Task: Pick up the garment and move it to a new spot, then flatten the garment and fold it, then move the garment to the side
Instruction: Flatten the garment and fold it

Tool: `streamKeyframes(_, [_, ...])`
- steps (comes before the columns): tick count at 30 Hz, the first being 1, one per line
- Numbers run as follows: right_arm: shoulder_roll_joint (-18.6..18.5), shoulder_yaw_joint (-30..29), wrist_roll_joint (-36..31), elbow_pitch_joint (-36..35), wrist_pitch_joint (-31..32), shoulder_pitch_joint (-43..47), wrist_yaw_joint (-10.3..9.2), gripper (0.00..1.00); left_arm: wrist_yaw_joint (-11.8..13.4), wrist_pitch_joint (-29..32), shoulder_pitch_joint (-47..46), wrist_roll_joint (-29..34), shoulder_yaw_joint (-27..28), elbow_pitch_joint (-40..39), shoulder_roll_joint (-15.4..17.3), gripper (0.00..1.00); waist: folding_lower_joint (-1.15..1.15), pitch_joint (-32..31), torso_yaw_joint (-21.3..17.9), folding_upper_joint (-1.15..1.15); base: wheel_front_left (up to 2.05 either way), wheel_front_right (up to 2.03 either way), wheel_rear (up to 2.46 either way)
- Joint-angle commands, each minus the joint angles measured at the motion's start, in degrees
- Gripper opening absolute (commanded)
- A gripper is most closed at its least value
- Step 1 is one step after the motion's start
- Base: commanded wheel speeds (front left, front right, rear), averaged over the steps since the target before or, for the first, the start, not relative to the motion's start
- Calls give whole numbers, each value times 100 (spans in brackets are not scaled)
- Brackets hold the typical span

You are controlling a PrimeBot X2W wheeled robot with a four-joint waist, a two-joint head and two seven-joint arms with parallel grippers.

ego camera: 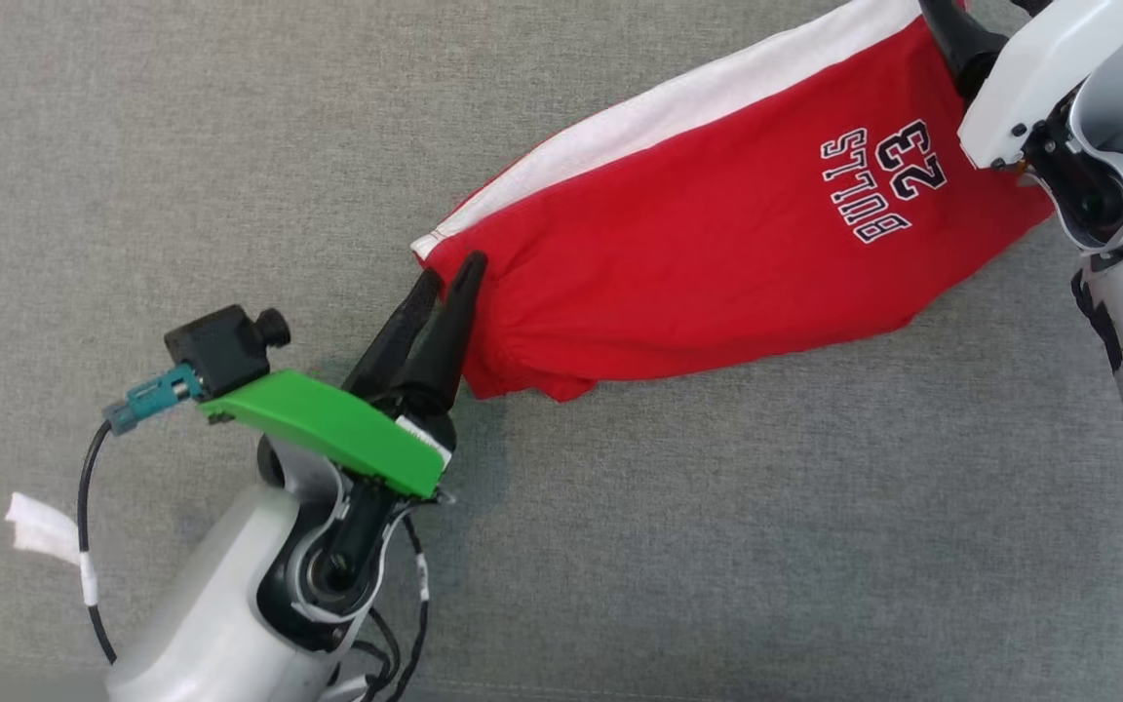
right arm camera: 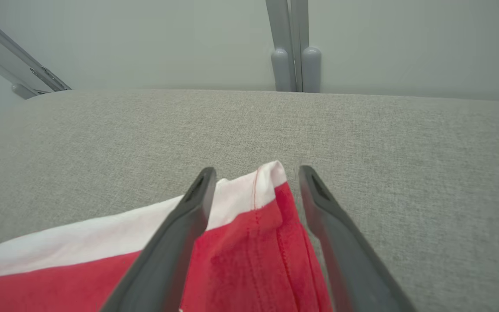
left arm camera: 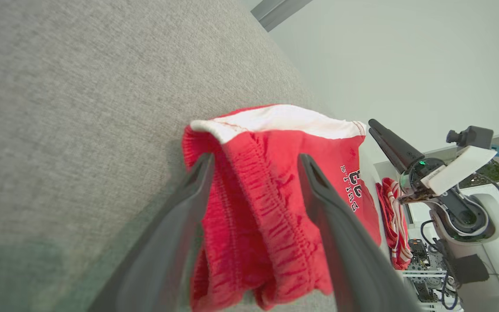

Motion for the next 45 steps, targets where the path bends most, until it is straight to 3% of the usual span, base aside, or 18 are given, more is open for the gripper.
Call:
streamKeyframes(1, [-99, 97, -13, -72, 67, 135, -2, 100, 56, -62, 138, 135, -12, -92, 144, 100, 0, -72, -92, 0, 0, 0, 0])
streamKeyframes(9, [-363, 259, -185, -209, 902, 404, -2, 100, 611, -910, 590, 1798, -243, -737, 744, 100, 0, -103, -157, 0, 0, 0, 0])
streamKeyframes(11, [-330, 191, -245, -163, 1097, 458, -2, 100, 711, -1024, 686, 2099, -208, -825, 655, 100, 0, -75, -112, 0, 0, 0, 0])
streamKeyframes(18, [-26, 142, -254, 78, 1490, 653, 0, 100, 569, -1100, 949, 3287, 66, -805, 208, 100, 0, -52, 47, 0, 0, 0, 0])
streamKeyframes(19, [-6, 156, -262, 110, 1465, 677, 0, 17, 525, -1100, 1006, 3483, 120, -762, 157, 100, 0, -67, 55, 0, 0, 0, 0])
streamKeyframes(20, [38, 161, -225, 152, 1431, 714, 0, 0, 456, -1098, 1076, 3705, 197, -724, 75, 100, 0, -104, 53, 0, 0, 0, 0])
streamKeyframes(27, [35, -99, 143, 176, 976, 871, -4, 0, -87, -1099, 1743, 4741, 1115, -631, -478, 100, 0, -509, -221, 0, 0, 0, 0])
streamKeyframes(34, [-99, -959, 628, 30, 716, 1354, -4, 0, -635, -1100, 2445, 5443, 2029, -533, -909, 100, 0, -1017, -539, 0, 0, 0, 0])
streamKeyframes(40, [-272, -1642, 434, -169, 739, 1626, -2, 0, -854, -1100, 2793, 5801, 2340, -400, -1131, 100, 0, -1259, -606, 0, 0, 0, 0])
streamKeyframes(45, [28, -1577, 287, -728, 1084, 1608, -2, 0, -931, -1101, 2857, 5819, 2397, -322, -1208, 100, 0, -1339, -576, 0, 0, 0, 0])
